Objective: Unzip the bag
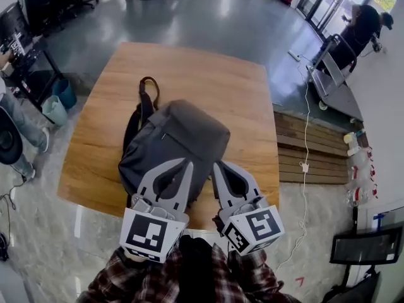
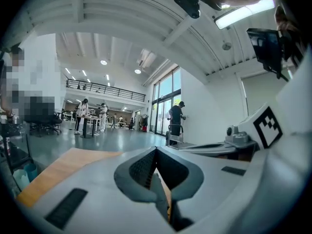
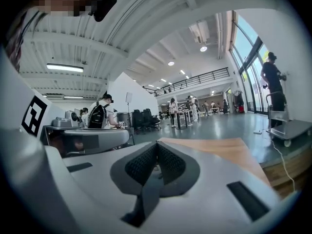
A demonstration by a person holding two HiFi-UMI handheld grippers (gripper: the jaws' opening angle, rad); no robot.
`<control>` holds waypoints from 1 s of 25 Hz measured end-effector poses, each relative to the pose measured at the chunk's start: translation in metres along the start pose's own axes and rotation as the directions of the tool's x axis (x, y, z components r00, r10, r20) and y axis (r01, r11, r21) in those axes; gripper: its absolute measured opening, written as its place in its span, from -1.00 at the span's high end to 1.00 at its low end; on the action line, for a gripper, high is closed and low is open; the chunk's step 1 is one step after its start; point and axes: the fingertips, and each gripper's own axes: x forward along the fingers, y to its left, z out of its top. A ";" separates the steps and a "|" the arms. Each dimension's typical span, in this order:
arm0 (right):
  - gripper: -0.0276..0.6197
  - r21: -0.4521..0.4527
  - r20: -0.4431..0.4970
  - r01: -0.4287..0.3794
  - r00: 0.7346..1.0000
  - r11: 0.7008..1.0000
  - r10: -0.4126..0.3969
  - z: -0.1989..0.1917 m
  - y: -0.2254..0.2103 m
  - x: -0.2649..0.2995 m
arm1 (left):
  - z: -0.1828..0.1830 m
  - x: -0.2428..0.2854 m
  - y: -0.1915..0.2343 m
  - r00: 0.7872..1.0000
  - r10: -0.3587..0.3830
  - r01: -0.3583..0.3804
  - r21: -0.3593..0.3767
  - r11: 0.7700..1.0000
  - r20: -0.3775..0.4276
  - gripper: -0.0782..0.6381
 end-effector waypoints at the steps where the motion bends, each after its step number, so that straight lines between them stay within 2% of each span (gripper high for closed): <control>1: 0.88 0.004 0.003 0.021 1.000 1.000 -0.021 0.001 -0.002 0.004 | 0.000 0.004 0.003 1.000 -0.021 0.021 0.000 1.000 -0.004 0.76; 8: 0.88 0.035 -0.009 0.160 0.987 0.986 -0.160 -0.005 -0.023 0.012 | -0.007 0.032 0.012 0.989 -0.143 0.143 -0.015 0.990 -0.037 0.76; 12: 0.88 0.033 -0.029 0.193 0.981 0.981 -0.192 -0.010 -0.036 0.009 | -0.015 0.044 0.012 0.985 -0.163 0.162 -0.024 0.987 -0.058 0.76; 16: 0.88 0.033 -0.088 0.199 0.977 0.979 -0.196 -0.024 -0.053 0.006 | -0.043 0.058 0.005 0.975 -0.177 0.177 -0.015 0.984 -0.136 0.76; 20: 0.88 0.039 -0.180 0.189 0.967 0.981 -0.179 -0.055 -0.069 0.013 | -0.091 0.073 0.002 0.949 -0.183 0.180 -0.036 0.983 -0.258 0.76; 25: 0.88 0.064 -0.324 0.195 0.932 0.979 -0.165 -0.127 -0.085 0.021 | -0.171 0.086 0.008 0.891 -0.174 0.159 -0.071 0.985 -0.420 0.76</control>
